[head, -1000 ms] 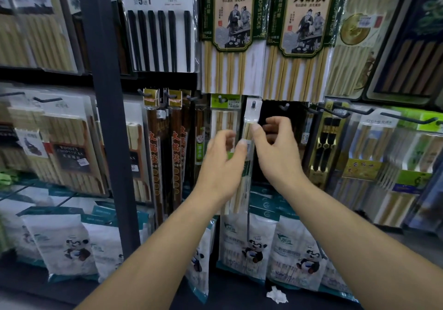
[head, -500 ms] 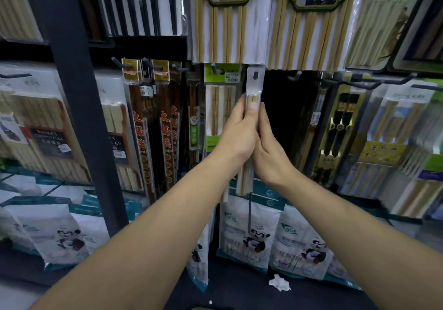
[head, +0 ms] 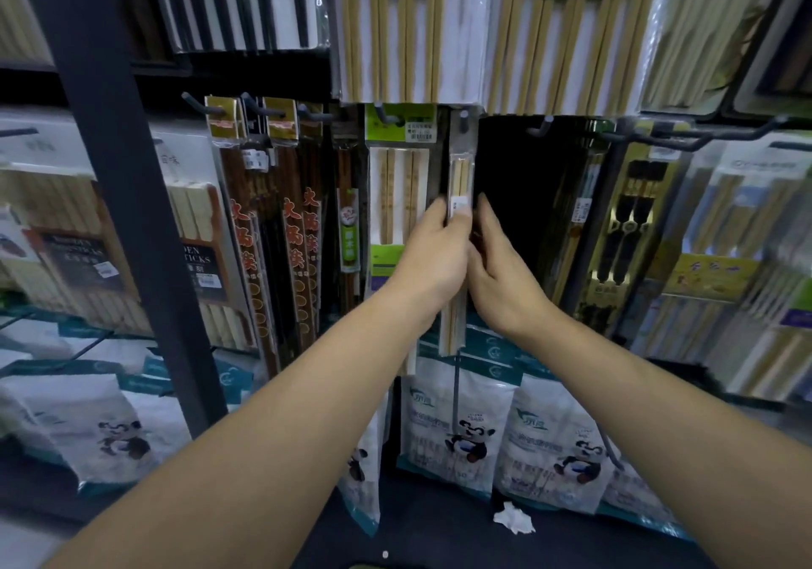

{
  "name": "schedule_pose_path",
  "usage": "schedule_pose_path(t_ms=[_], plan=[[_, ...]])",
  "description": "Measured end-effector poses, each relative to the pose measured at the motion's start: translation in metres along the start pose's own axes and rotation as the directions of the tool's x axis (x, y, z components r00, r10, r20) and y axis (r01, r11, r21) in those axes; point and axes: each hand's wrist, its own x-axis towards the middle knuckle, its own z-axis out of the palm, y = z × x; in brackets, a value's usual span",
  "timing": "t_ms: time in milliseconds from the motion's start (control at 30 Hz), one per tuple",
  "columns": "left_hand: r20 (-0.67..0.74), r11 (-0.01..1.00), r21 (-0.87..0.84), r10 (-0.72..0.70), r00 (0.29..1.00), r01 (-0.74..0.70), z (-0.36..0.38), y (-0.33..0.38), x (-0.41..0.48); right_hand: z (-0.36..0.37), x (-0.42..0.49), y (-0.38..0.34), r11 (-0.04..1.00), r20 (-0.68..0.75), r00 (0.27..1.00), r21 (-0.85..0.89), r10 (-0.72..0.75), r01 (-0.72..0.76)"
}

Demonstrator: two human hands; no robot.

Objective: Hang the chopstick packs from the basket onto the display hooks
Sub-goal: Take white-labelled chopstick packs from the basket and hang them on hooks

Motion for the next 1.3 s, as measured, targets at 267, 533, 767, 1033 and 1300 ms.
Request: schedule_pose_path(t_ms=[267,533,767,1033,1300], plan=[[0.0,0.966,0.259,-0.015,1.0,0.014,-0.049,-0.053,-0.112,0.01,-0.132,-0.011,0.989,-0.096,0.993,-0.121,0.076,-0.087],[-0.203,0.689,0.571,-0.409,0.89,0.447,-0.094,-0.226,-0.225,0.095,-0.28,0.044,0.902,0.297,0.852,-0.121,0.431,-0.414],[-0.222,0.513,0.501,-0.703,0.676,0.697,-0.105,-0.321,-0.329,0.183,-0.394,0.145,0.776,0.669,0.408,-0.453,0.621,-0.438],[-0.251,0.601,0.47,-0.612,0.75,0.647,-0.099,-0.347,-0.35,0.221,-0.449,0.199,0.757,0.658,0.379,-0.603,0.651,-0.252],[-0.263,0.611,0.457,-0.601,0.754,0.647,-0.1,-0.356,-0.349,0.233,-0.452,0.205,0.739,0.532,0.537,-0.6,0.655,-0.307]])
